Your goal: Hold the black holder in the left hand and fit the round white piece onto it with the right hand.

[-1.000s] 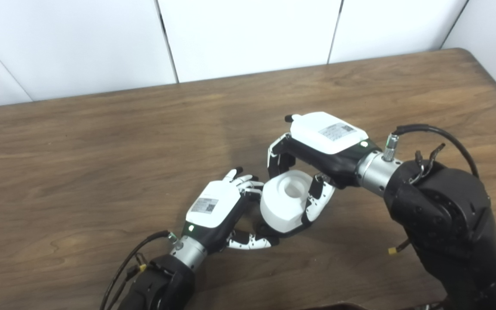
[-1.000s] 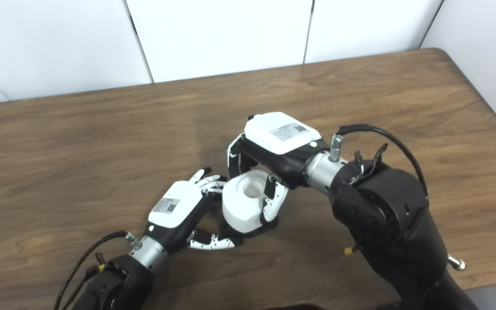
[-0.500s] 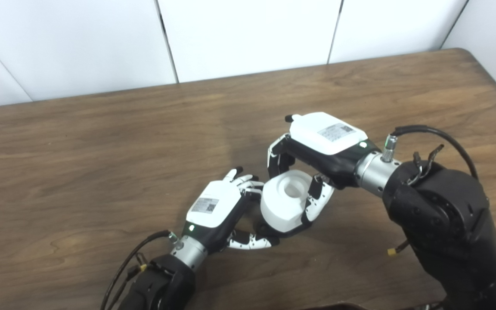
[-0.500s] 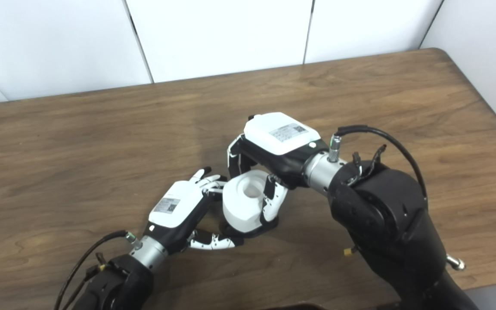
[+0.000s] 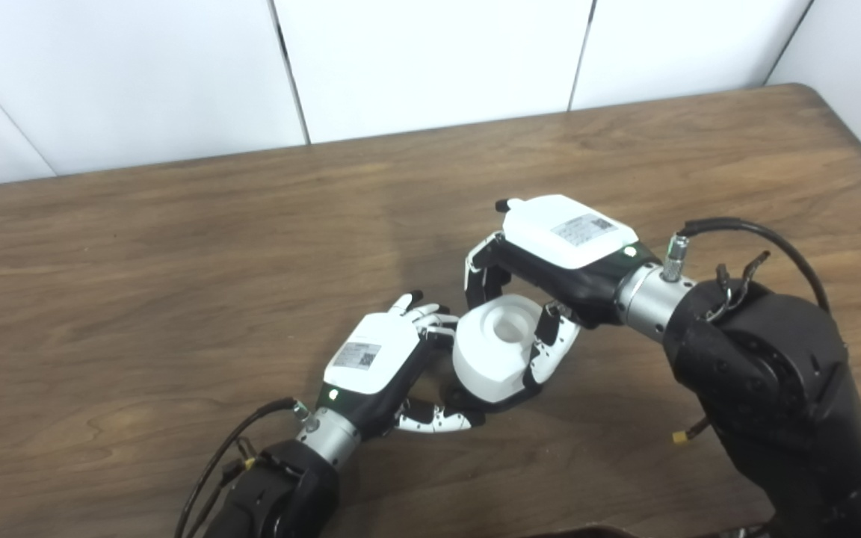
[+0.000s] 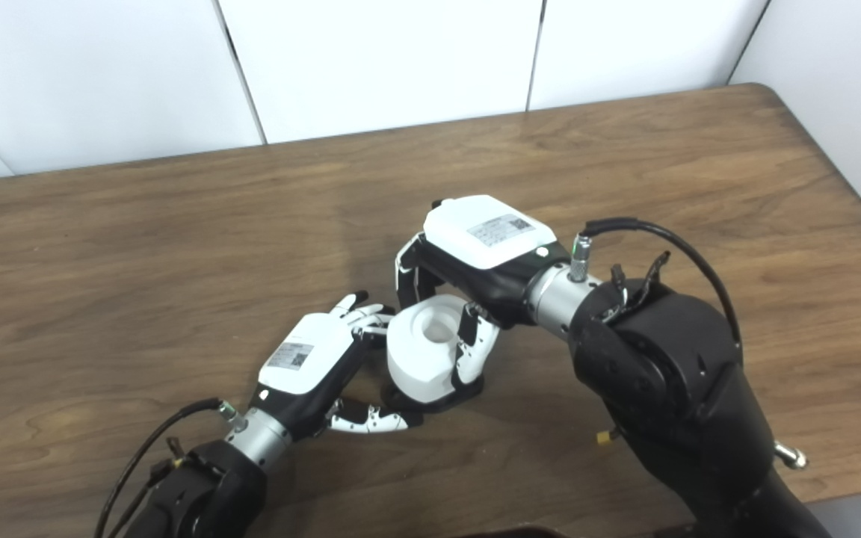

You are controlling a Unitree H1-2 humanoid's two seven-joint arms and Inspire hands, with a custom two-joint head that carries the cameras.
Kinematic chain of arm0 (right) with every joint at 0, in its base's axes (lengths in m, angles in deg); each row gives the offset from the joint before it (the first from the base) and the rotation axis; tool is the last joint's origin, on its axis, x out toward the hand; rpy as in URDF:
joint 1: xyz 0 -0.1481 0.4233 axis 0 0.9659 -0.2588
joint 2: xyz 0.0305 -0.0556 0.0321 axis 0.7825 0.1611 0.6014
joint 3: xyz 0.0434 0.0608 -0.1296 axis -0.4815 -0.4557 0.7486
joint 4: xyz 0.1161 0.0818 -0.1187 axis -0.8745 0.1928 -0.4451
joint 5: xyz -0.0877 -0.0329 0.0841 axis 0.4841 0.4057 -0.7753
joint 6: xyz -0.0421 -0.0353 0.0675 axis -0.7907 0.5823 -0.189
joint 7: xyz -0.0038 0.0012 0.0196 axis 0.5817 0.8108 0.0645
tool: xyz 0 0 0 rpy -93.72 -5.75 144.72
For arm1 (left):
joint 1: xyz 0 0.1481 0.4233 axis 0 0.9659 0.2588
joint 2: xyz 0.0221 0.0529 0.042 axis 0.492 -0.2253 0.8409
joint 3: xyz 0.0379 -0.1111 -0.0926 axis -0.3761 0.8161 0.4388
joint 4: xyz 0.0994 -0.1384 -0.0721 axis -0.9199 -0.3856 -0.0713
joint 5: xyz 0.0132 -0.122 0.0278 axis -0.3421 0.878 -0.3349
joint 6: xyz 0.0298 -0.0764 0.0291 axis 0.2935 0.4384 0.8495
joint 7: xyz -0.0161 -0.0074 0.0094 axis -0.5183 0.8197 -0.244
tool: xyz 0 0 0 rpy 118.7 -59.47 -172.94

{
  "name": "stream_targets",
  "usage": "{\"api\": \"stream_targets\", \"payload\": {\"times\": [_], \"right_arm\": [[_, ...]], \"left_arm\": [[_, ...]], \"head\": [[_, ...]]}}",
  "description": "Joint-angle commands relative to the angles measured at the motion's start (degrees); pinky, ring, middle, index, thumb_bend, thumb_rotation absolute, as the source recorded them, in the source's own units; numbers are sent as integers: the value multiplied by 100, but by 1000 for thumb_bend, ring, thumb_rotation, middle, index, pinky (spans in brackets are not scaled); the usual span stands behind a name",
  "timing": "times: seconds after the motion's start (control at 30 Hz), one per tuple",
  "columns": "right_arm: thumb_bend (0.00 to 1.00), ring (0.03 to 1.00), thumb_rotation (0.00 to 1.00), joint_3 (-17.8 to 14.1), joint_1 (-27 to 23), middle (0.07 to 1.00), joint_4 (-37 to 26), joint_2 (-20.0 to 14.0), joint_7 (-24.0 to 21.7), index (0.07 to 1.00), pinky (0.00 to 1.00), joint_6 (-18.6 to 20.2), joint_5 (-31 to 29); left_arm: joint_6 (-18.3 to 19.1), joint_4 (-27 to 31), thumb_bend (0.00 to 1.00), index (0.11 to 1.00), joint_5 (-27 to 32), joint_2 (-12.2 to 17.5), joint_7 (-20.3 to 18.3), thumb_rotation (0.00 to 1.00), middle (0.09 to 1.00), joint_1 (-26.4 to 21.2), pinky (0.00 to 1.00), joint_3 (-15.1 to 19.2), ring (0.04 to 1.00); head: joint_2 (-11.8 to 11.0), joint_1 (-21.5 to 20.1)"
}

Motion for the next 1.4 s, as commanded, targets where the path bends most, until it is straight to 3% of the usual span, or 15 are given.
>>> {"api": "stream_targets", "payload": {"times": [0.0, 0.7, 1.37], "right_arm": [[527, 629, 0, -21, -45, 435, -57, -57, -579, 518, 1000, -83, 20], [529, 665, 0, 142, 22, 453, -101, -142, -608, 512, 1000, -21, 106], [527, 643, 0, 37, 344, 440, 6, 26, -464, 520, 1000, -302, 272]], "left_arm": [[-32, 32, 525, 484, -118, -10, -108, 58, 794, -59, 986, -91, 881], [13, 113, 524, 484, -100, -13, -206, 57, 797, -64, 989, -73, 883], [-9, 120, 525, 484, -87, -13, -181, 56, 797, -67, 986, -79, 881]], "head": [[12, -6], [80, -44], [109, -25]]}}
